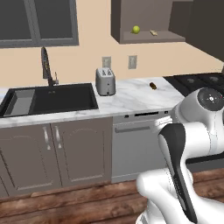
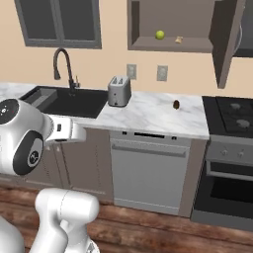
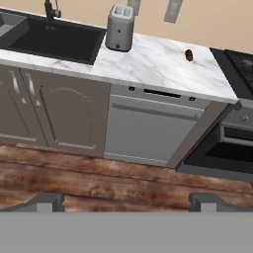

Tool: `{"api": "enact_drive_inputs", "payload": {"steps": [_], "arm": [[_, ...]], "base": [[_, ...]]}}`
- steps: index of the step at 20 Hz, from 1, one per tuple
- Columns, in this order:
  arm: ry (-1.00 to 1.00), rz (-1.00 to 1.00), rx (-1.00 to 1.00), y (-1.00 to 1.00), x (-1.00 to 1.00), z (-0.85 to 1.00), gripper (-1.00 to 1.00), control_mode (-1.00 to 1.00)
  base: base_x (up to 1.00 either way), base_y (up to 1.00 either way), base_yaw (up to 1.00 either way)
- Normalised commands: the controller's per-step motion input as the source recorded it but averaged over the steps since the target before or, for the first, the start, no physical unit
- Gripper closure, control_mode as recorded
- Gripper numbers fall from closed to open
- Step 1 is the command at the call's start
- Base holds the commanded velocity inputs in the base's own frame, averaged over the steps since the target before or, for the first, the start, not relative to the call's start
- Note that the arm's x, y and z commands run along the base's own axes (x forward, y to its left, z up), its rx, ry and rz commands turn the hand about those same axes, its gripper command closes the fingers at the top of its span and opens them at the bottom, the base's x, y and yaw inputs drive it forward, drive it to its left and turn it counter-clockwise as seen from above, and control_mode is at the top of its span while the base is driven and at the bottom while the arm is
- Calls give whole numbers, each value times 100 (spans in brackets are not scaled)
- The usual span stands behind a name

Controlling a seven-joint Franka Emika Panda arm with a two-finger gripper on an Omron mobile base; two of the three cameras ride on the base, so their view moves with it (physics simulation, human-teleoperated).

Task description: Pick the bar and yogurt from the counter and place them in the cabinets closest to them.

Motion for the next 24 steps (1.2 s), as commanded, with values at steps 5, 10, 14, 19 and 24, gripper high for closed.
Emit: {"api": "enact_drive_inputs", "payload": {"steps": [5, 10, 14, 19, 24], "arm": [[0, 0, 0, 0, 0, 0, -100, 100], [0, 0, 0, 0, 0, 0, -100, 100], [0, 0, 0, 0, 0, 0, -100, 100], [0, 0, 0, 0, 0, 0, -100, 100], [0, 0, 0, 0, 0, 0, -100, 100]], "base": [[0, 61, 0], [0, 63, 0], [0, 63, 0], [0, 64, 0], [0, 62, 0]]}}
